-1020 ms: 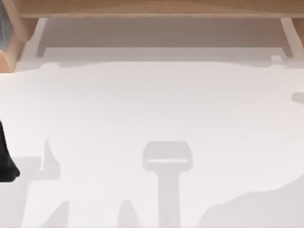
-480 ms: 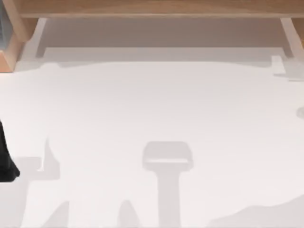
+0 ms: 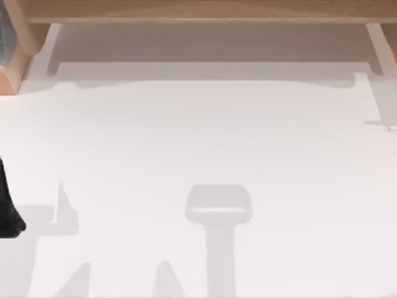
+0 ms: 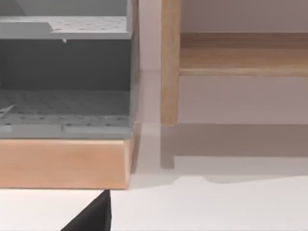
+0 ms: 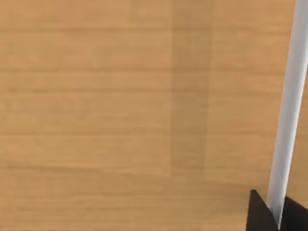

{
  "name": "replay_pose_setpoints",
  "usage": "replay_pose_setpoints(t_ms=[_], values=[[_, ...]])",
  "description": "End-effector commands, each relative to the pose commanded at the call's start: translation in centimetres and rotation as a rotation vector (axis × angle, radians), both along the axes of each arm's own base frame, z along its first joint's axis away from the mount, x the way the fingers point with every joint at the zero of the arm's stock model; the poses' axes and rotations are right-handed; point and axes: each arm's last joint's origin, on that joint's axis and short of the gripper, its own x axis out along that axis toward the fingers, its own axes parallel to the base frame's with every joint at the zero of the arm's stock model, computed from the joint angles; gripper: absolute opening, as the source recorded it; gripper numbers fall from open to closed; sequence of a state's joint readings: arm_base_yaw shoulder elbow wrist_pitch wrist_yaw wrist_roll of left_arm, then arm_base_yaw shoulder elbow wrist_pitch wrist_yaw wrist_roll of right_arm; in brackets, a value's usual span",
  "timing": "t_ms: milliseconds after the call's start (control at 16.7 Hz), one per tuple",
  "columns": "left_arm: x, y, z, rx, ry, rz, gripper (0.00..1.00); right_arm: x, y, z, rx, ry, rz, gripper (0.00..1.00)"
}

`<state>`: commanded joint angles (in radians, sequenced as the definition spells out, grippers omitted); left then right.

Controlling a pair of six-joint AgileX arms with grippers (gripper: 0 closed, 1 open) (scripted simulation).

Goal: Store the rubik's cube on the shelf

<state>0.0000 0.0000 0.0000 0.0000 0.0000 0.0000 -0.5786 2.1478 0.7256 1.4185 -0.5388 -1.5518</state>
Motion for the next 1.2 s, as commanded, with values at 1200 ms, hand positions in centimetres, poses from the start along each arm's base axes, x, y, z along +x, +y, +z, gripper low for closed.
replay_pose_setpoints(t_ms=[1200], values=[[0.0,0.0,0.0,0.000,0.000,0.000,1.00,-7.0,0.1,0.0,-0.003,-0.004,0.002,0.15]])
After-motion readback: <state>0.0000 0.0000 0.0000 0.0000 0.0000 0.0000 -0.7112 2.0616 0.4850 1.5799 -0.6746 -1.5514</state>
